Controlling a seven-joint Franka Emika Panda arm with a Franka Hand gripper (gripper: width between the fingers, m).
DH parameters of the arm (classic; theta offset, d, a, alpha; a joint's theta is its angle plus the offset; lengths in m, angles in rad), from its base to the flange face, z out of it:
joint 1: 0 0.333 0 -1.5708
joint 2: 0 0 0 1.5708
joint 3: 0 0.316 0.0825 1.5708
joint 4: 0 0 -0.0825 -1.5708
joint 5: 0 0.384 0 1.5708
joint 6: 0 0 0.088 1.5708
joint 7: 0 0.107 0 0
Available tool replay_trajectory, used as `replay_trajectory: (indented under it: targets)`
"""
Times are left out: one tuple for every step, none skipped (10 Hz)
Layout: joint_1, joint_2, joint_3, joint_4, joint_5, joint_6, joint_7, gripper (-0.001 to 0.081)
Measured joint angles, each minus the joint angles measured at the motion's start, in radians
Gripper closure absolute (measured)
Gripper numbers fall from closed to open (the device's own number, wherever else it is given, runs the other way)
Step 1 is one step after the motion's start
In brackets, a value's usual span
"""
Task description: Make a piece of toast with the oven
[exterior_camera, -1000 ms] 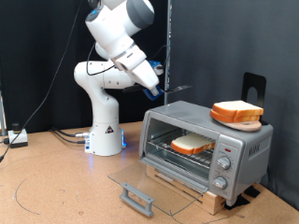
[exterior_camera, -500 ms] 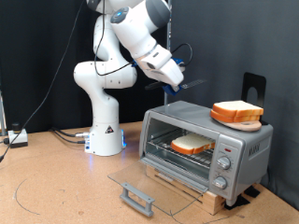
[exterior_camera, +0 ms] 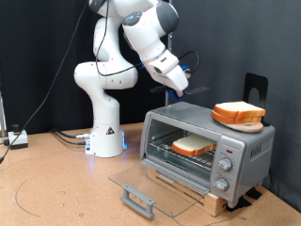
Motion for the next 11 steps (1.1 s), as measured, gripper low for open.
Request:
replay_trajectory:
  targets:
    - [0.000, 0.000, 0.010, -0.009, 0.015, 0.003, 0.000, 0.0410]
    - [0.003, 0.000, 0.018, -0.012, 0.032, -0.002, 0.000, 0.0410]
    - [0.008, 0.000, 0.026, -0.012, 0.044, -0.007, 0.000, 0.0410]
    - [0.014, 0.000, 0.035, -0.012, 0.049, -0.011, 0.000, 0.0410]
    - [0.016, 0.000, 0.046, -0.013, 0.049, -0.011, 0.000, 0.0410]
    - [0.016, 0.000, 0.061, -0.018, 0.049, -0.008, 0.001, 0.0410]
    - [0.015, 0.000, 0.076, -0.024, 0.050, -0.003, 0.001, 0.0410]
    - [0.015, 0.000, 0.089, -0.029, 0.061, 0.003, 0.001, 0.0410]
    - [0.015, 0.001, 0.103, -0.031, 0.081, 0.010, 0.001, 0.0410]
    - [0.015, 0.001, 0.117, -0.032, 0.100, 0.017, 0.001, 0.0410]
    - [0.015, 0.001, 0.131, -0.032, 0.117, 0.023, 0.001, 0.0410]
